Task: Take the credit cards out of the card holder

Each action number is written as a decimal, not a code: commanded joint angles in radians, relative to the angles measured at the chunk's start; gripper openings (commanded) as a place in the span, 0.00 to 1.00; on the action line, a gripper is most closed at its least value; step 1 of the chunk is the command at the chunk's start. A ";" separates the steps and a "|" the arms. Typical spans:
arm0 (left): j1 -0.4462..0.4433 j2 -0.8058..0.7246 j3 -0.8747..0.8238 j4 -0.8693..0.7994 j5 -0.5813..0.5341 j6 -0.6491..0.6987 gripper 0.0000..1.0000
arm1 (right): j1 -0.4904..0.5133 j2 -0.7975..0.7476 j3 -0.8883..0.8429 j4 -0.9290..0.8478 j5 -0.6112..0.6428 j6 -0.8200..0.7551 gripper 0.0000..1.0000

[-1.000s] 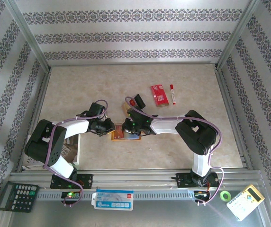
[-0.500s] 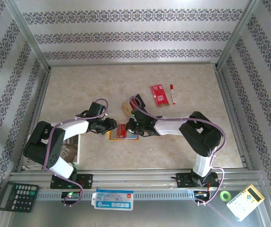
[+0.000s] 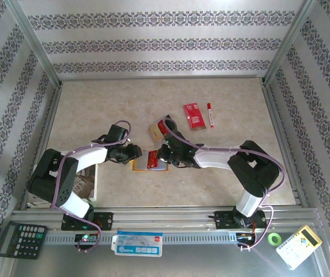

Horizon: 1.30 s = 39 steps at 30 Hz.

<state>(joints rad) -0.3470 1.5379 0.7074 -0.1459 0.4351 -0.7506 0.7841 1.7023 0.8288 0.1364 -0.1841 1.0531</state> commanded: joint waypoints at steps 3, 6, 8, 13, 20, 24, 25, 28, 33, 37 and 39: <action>0.016 -0.075 -0.042 0.030 0.027 -0.047 0.51 | -0.018 -0.088 -0.060 0.047 0.048 -0.075 0.00; 0.022 -0.096 -0.058 0.105 0.099 -0.086 0.59 | -0.025 -0.124 -0.089 0.081 0.037 -0.093 0.00; 0.022 -0.097 -0.063 0.147 0.144 -0.107 0.60 | -0.033 -0.144 -0.108 0.110 0.017 -0.098 0.00; 0.022 -0.091 -0.080 0.270 0.250 -0.169 0.66 | -0.063 -0.169 -0.150 0.236 -0.074 -0.076 0.00; 0.023 -0.122 -0.111 0.427 0.330 -0.242 0.78 | -0.108 -0.185 -0.192 0.410 -0.205 0.003 0.00; 0.025 -0.157 -0.123 0.455 0.338 -0.260 0.84 | -0.123 -0.208 -0.207 0.466 -0.243 0.031 0.00; 0.025 -0.163 -0.130 0.466 0.339 -0.267 0.85 | -0.126 -0.214 -0.210 0.474 -0.249 0.037 0.00; 0.030 -0.179 -0.142 0.518 0.355 -0.293 0.88 | -0.140 -0.230 -0.217 0.505 -0.273 0.062 0.00; 0.036 -0.190 -0.167 0.621 0.364 -0.344 0.87 | -0.171 -0.219 -0.217 0.623 -0.337 0.133 0.00; 0.037 -0.187 -0.186 0.732 0.394 -0.401 0.84 | -0.186 -0.194 -0.217 0.711 -0.372 0.189 0.00; 0.040 -0.191 -0.190 0.782 0.409 -0.428 0.79 | -0.190 -0.181 -0.214 0.731 -0.385 0.207 0.00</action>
<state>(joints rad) -0.3187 1.3674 0.5270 0.4843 0.8040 -1.1198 0.6037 1.5017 0.6247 0.7631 -0.5179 1.2102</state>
